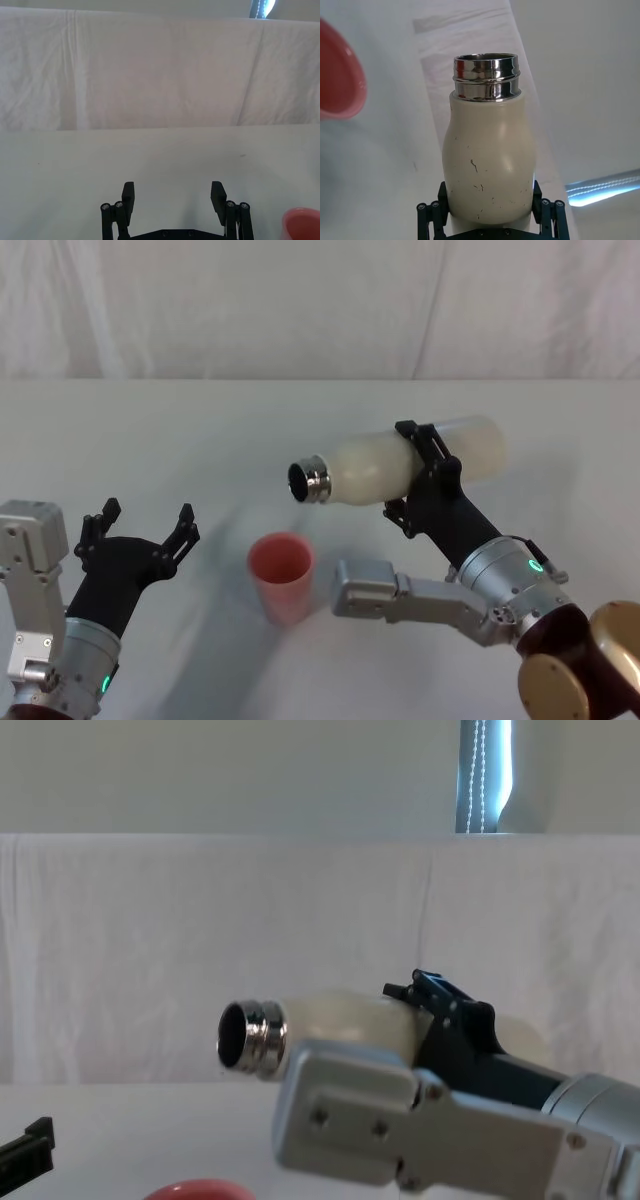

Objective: Grasp the thermos with one hand and pour water into the cup lid.

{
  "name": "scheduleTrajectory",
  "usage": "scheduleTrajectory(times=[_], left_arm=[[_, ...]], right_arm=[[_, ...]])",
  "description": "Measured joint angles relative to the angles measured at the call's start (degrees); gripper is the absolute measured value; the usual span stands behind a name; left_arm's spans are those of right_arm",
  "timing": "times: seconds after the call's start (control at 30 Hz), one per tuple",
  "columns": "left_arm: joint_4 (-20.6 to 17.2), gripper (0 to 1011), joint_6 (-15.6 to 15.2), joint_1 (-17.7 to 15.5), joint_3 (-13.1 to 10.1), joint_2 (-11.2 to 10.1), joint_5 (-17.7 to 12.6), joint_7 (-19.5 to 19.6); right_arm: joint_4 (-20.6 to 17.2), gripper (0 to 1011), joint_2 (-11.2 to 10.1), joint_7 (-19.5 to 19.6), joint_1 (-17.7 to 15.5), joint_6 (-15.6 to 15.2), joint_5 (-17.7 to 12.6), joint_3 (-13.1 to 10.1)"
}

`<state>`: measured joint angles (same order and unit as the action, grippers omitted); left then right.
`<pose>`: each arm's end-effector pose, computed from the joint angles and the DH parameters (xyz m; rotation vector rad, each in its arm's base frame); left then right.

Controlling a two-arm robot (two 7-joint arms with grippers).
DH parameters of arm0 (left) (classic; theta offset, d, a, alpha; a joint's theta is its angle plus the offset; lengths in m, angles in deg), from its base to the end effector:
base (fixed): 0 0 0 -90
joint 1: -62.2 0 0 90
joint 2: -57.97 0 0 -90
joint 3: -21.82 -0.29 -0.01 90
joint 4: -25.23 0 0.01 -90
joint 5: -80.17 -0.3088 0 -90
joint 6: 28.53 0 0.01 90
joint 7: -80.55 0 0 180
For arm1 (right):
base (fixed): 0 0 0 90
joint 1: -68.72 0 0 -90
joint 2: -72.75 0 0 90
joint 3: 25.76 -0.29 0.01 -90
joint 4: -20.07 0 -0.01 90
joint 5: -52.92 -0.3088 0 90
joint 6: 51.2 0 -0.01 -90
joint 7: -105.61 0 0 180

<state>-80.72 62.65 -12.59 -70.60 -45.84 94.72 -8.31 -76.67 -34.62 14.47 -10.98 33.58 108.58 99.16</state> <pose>0.2530 0.0375 -0.2853 -0.0379 0.0143 1.4459 0.3197 0.1000 -0.2538 -0.6434 -1.2137 -0.9069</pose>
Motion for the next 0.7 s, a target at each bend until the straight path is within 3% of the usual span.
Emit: scheduleTrajectory(times=[0.23, 0.47, 0.7], left_arm=[[0.0, 1001, 0.0, 0.0, 0.0, 0.0, 0.0, 0.0], [0.0, 1001, 0.0, 0.0, 0.0, 0.0, 0.0, 0.0], [0.0, 1001, 0.0, 0.0, 0.0, 0.0, 0.0, 0.0]], right_arm=[[-1.5, 957, 1.5, -1.8, -1.3, 0.2, -5.5, -2.6], [-2.9, 957, 3.7, -4.1, -2.7, 0.9, -13.4, -6.2], [-3.7, 957, 6.0, -7.7, -3.6, 2.0, -23.7, -10.1]])
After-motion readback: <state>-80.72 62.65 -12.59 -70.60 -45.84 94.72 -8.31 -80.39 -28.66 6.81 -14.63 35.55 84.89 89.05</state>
